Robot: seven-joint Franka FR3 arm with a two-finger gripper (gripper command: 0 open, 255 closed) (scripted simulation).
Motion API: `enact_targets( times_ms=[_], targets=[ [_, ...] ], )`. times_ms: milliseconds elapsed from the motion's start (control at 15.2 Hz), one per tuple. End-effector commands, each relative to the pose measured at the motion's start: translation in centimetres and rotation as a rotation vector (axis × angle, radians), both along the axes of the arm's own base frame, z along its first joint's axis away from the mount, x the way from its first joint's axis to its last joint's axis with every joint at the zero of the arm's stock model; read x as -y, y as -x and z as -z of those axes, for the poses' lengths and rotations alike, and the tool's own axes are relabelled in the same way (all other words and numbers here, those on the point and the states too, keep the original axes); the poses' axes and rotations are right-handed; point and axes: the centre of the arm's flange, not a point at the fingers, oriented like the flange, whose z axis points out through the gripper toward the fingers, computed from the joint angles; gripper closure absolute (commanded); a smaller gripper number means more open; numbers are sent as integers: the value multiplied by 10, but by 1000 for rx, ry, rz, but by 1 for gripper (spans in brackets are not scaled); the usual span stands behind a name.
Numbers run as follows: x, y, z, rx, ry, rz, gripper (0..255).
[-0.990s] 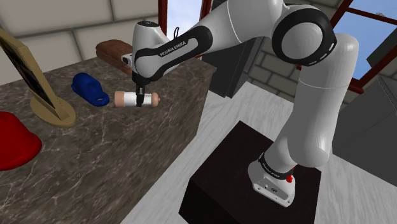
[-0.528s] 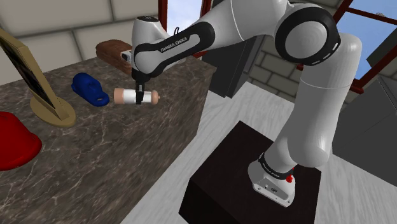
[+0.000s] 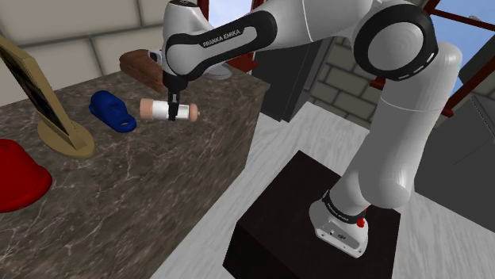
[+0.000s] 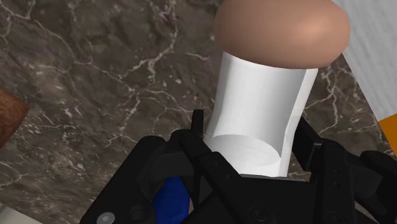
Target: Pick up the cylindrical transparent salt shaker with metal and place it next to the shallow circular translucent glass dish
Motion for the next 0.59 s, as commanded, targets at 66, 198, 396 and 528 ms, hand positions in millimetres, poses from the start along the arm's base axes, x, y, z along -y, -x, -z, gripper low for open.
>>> enact_targets(
  times_ms=[66, 198, 396, 528],
  targets=[
    [0, 0, -15, 0, 0, 0, 255],
    [0, 0, -26, 0, 0, 0, 255],
    [0, 0, -42, 0, 0, 0, 255],
    [0, 0, -52, 0, 0, 0, 255]
  ],
)
